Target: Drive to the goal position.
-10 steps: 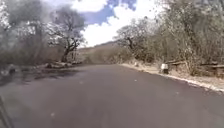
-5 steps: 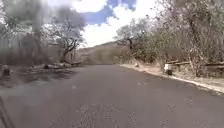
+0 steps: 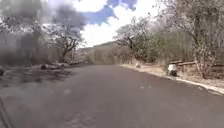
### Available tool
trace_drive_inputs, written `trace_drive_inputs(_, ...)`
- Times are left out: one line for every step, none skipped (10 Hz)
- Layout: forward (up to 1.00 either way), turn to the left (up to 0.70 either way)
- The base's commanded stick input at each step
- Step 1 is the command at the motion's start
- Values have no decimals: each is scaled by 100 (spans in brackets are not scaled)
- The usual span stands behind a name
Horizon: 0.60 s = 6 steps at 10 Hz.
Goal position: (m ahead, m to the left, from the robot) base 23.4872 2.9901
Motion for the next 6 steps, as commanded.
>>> trace_drive_inputs(70, 0)
trace_drive_inputs(70, 0)
trace_drive_inputs(70, 0)
trace_drive_inputs(70, 0)
trace_drive_inputs(70, 0)
trace_drive_inputs(70, 0)
